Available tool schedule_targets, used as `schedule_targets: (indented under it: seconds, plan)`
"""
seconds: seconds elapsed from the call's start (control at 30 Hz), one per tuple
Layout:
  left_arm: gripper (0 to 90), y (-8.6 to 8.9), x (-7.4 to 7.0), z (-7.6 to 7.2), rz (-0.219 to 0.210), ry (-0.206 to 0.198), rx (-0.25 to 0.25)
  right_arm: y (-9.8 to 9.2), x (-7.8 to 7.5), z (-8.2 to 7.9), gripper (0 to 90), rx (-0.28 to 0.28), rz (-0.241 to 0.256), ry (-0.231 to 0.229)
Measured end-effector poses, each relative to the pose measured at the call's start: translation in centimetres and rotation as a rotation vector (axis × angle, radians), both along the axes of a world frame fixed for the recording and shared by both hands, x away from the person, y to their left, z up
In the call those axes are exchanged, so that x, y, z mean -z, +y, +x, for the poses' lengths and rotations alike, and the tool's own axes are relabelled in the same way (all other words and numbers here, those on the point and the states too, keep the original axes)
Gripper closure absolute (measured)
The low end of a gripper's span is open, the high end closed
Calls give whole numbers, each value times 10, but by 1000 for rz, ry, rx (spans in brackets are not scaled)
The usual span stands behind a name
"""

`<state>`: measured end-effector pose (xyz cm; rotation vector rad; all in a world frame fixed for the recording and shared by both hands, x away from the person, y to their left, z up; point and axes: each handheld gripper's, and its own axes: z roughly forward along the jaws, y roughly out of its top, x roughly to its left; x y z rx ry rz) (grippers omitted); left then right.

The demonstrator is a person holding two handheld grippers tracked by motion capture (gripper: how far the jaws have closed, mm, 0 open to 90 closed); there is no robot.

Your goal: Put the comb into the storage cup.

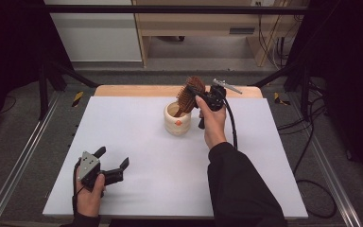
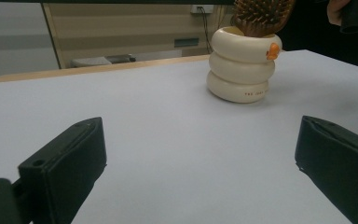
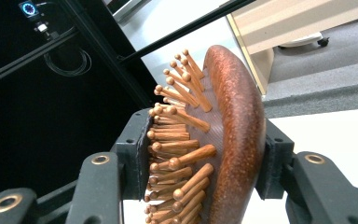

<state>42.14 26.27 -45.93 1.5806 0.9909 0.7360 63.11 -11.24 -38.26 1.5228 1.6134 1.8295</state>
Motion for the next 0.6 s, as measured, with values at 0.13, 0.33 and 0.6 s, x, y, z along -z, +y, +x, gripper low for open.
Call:
schedule_targets:
  seconds: [0.13,0.33,0.6]
  plan:
    - [19,0,0,0,-2,1,3,-1,1,0,477,-1,6,5]
    - [19,-1,0,0,-2,2,4,-2,2,0,474,-3,6,1]
    - [19,-1,0,0,-1,1,4,-2,2,0,472,-5,6,-1]
